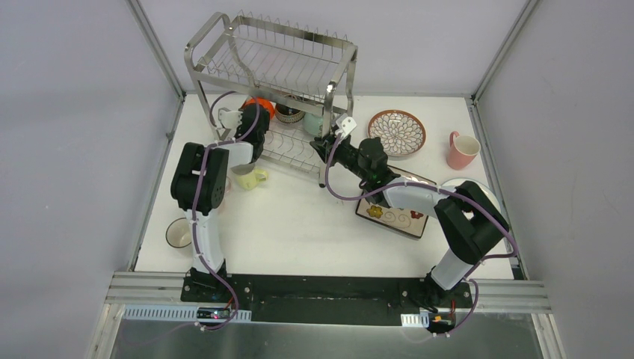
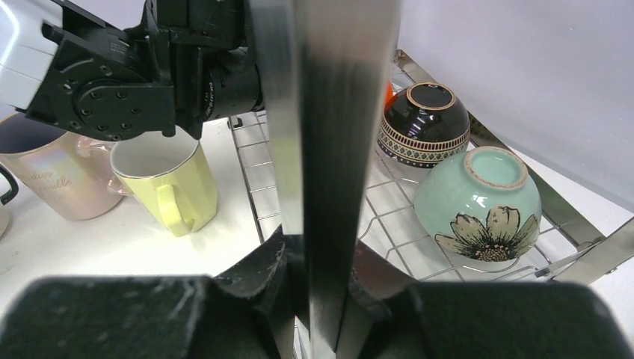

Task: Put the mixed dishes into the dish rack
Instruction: Move the bowl to the dish rack.

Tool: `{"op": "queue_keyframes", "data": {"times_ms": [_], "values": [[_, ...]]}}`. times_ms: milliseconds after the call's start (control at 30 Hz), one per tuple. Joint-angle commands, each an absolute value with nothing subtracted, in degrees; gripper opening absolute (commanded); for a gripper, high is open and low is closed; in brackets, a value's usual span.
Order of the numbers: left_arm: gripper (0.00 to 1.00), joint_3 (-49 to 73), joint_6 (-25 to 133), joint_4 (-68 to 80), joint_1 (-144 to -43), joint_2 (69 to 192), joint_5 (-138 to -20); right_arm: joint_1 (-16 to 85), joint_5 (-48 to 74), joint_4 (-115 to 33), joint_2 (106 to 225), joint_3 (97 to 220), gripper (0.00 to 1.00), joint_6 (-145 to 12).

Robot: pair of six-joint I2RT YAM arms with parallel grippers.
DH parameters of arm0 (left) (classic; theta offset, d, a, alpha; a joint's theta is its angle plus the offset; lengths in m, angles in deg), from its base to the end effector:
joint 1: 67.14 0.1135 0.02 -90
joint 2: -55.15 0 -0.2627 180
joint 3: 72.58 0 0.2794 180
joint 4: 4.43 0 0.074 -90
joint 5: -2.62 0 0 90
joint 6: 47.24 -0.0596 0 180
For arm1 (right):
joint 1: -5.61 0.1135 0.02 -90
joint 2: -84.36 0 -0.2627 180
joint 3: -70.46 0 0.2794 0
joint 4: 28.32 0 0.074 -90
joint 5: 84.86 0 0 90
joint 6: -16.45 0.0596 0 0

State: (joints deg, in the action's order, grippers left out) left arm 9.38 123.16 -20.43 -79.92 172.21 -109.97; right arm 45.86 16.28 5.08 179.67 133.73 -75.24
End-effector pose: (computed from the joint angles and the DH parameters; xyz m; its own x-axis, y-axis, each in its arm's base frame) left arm 0.4829 -0.0861 0.1446 0.0944 -0.9549 -0.2815 -0.3396 0.2349 -0.9108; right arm 0.3082 0.2760 0.2300 0.0412 -0.0031 -0.9991 -0.7805 0.6242 -0.0341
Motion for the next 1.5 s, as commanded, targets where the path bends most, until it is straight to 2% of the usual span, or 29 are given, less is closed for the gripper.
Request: {"op": "queue_keyframes", "data": {"times_ms": [0, 300, 500, 667, 1067, 1267, 1467], "values": [[0.23, 8.5, 122.8, -14.4, -80.1, 167.0, -112.7, 45.8, 18.2, 3.5, 177.6, 132.2, 0.00, -74.5], [0.30, 9.8, 120.6, -6.8, -80.2, 165.9, -117.3, 45.7, 18.1, 3.4, 176.6, 131.0, 0.00, -75.0], [0.35, 12.2, 119.4, -6.9, -79.8, 168.8, -118.5, 45.7, 18.4, 3.5, 176.2, 130.6, 0.00, -75.2], [0.35, 14.5, 111.7, -16.4, -79.7, 172.3, -115.5, 45.7, 18.3, 2.9, 176.4, 130.3, 0.00, -76.7], [0.33, 17.1, 112.6, -24.9, -79.8, 178.8, -110.5, 45.6, 19.3, 2.9, 177.4, 130.5, 0.00, -75.1], [0.36, 12.7, 110.8, -26.5, -79.7, 173.9, -107.8, 45.6, 18.8, 2.4, 177.5, 131.1, 0.00, -73.7], [0.37, 9.0, 113.7, -22.0, -78.3, 168.4, -103.5, 45.4, 18.1, -2.0, 176.3, 133.3, 0.21, -70.9]]}}
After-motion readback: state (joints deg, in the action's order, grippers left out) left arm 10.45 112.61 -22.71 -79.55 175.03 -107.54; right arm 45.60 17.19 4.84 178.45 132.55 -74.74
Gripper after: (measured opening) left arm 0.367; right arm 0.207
